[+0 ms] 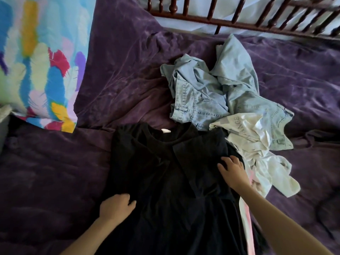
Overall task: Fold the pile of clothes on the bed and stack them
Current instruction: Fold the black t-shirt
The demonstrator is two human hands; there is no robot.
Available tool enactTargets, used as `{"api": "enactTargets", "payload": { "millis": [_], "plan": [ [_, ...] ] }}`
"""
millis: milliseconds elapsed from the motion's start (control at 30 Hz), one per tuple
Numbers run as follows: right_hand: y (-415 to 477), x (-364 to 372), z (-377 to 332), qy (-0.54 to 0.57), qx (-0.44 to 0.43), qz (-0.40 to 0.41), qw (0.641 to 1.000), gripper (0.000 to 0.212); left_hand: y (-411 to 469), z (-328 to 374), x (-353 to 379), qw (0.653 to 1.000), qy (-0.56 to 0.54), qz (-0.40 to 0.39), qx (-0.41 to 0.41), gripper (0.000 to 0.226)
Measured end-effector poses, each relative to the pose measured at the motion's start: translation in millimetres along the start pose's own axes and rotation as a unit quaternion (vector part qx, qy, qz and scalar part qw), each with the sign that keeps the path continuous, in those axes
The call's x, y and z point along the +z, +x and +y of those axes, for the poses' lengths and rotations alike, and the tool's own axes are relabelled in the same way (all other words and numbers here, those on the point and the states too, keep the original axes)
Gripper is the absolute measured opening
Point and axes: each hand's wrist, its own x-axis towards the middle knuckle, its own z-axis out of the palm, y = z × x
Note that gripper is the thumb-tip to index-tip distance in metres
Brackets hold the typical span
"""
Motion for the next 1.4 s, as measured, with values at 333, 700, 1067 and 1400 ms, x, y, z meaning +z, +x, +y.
{"api": "enactTargets", "payload": {
  "millis": [333, 700, 1067, 1400],
  "plan": [
    [96.7, -20.8, -15.1, 0.196, 0.109, 0.006, 0.974, 0.051, 137.8, -9.8, -104.9, 0.87, -0.437, 0.186, -0.135, 0.057],
    [122.8, -38.1, -22.4, 0.487, 0.15, 0.02, 0.86, 0.015, 138.4, -34.7, -148.2, 0.689, -0.682, 0.194, -0.149, 0.018],
    [-6.6, -32.3, 86.7, 0.256, -0.028, -0.092, 0.962, 0.044, 9.0, -114.1, -63.7, 0.772, -0.63, 0.065, -0.061, 0.024],
    [-16.5, 0.2, 34.1, -0.179, -0.116, 0.021, 0.977, 0.059, 33.3, -84.9, -24.7, 0.988, -0.119, 0.094, -0.006, 0.084]
  ]
}}
